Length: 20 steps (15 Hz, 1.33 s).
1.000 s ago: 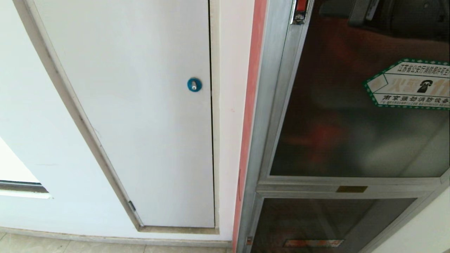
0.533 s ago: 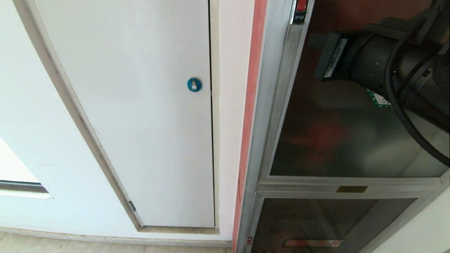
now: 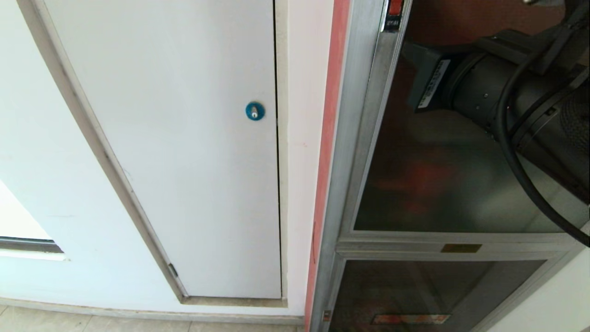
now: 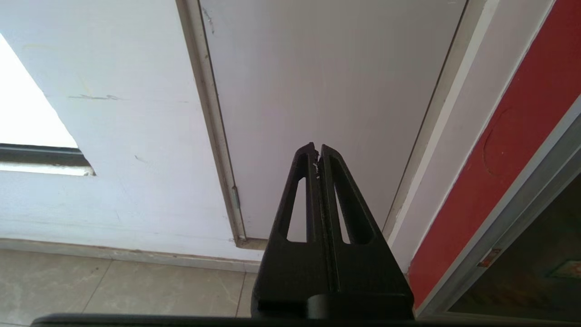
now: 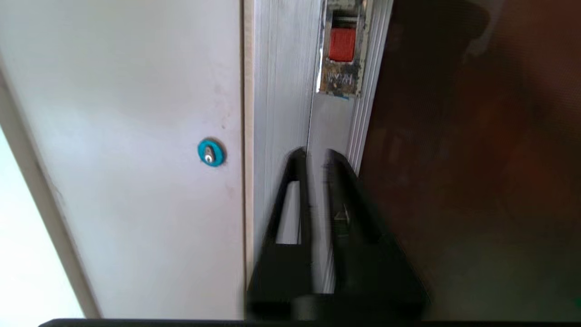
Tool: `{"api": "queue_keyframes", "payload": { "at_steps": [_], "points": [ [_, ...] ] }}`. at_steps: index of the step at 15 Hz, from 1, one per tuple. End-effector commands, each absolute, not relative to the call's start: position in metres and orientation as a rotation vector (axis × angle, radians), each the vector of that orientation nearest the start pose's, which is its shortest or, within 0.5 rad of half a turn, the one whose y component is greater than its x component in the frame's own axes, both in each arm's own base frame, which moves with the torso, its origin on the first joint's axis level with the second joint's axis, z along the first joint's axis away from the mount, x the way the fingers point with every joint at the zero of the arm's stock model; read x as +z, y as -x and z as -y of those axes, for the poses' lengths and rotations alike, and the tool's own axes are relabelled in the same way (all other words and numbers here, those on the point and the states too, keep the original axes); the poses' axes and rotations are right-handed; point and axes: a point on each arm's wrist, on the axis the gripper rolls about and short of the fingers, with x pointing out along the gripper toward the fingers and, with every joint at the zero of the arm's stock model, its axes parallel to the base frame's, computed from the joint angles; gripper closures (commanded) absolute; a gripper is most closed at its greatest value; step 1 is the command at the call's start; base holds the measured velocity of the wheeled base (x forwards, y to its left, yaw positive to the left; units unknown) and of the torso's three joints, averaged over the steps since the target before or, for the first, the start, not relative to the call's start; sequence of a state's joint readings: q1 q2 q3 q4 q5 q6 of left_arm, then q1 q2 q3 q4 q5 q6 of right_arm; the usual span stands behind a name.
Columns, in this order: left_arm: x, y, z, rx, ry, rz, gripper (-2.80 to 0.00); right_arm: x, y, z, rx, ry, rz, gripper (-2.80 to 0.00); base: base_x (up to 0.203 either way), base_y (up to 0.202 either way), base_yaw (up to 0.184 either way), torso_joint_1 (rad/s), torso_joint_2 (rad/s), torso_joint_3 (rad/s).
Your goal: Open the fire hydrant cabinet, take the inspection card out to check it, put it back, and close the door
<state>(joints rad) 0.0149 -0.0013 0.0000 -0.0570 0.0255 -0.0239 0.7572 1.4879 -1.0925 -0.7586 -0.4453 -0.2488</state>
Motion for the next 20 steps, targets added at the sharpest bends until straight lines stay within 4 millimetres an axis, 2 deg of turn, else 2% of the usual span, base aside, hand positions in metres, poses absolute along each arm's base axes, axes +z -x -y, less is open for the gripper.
{"api": "queue_keyframes", "payload": {
  "at_steps": [1,4,7,10,20],
  "points": [
    [0.076,0.021,0.0,0.041,0.025,0.038,0.0,0.334,-0.197,-0.173,0.268,0.048,0.33,-2.8,0.0,0.0,0.0,0.0,0.0,0.0],
    [0.076,0.021,0.0,0.041,0.025,0.039,0.0,0.32,-0.193,-0.184,0.281,0.084,0.309,-2.8,0.0,0.0,0.0,0.0,0.0,0.0],
    [0.076,0.021,0.0,0.041,0.025,0.039,0.0,0.323,-0.198,-0.188,0.247,0.099,0.335,-2.8,0.0,0.0,0.0,0.0,0.0,0.0],
    [0.076,0.021,0.0,0.041,0.025,0.037,0.0,0.333,-0.203,-0.193,0.238,0.1,0.364,-2.8,0.0,0.0,0.0,0.0,0.0,0.0],
    [0.076,0.021,0.0,0.041,0.025,0.039,0.0,0.369,-0.203,-0.19,0.203,0.06,0.47,-2.8,0.0,0.0,0.0,0.0,0.0,0.0]
  ]
}}
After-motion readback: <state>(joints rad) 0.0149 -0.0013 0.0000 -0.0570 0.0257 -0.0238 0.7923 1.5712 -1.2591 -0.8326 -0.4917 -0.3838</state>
